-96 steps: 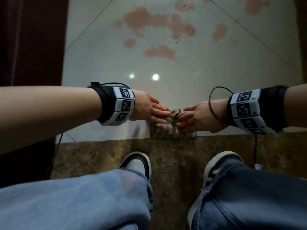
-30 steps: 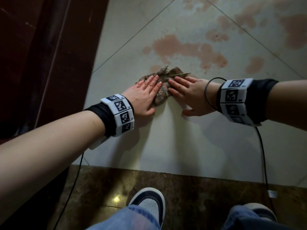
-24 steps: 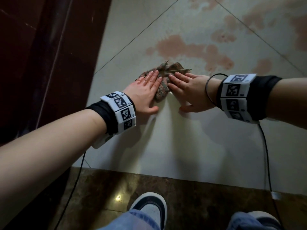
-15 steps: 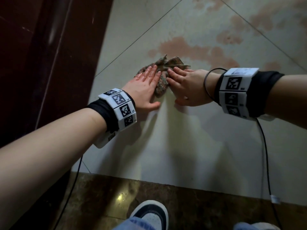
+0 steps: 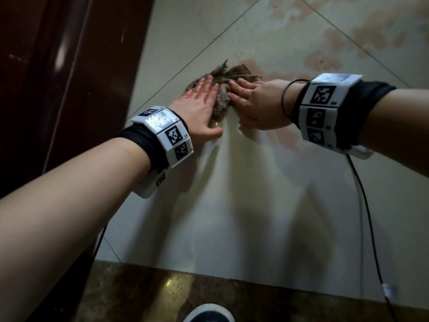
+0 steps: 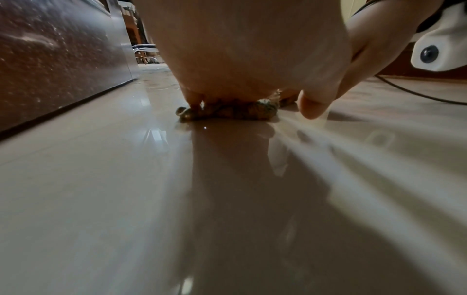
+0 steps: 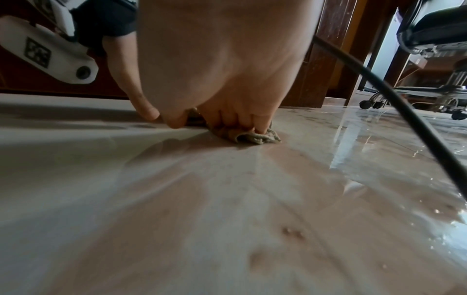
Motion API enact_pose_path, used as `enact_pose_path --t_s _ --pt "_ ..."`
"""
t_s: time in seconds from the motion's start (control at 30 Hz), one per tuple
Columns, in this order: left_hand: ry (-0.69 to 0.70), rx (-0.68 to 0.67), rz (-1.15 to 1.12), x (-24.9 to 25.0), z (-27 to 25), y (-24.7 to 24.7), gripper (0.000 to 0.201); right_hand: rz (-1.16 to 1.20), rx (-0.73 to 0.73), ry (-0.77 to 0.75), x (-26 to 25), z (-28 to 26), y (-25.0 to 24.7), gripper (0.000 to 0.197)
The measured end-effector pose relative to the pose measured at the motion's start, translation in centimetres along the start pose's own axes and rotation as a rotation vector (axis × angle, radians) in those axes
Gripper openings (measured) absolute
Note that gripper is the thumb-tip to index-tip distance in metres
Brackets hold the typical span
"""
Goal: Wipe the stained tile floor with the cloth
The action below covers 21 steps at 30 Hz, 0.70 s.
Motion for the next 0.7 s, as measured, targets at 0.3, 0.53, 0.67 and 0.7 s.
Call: enact_pose_path --t_s 0.3,0.53,0.67,0.7 --pt "-0.05 -0.044 -0.041 -0.2 1.4 -1.0 0.096 0.036 0.002 0.025 1.4 1.3 -0.4 0.063" --pt "-0.077 -0.057 -0.079 0.0 2.4 -1.7 0.096 0.099 -0.02 0.027 3.2 1.5 -1.4 0.057" --pt "-0.062 -0.054 -0.066 0.7 3.3 -2.2 0.099 0.11 -0.036 0.045 4.4 1.2 -1.7 0.057" --pt "-0.055 -0.056 -0.057 1.0 3.7 -2.4 0.1 0.11 -0.04 0.051 4.8 1.1 -1.7 0.056"
Point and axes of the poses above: each hand's wrist, its own z-axis towards the middle knuckle, its own y-axis out of the palm, x = y × z, the point moved 3 cm from there along z, towards the middle knuckle, and after that the axes turned 11 degrees about x, right-handed, at the moved point
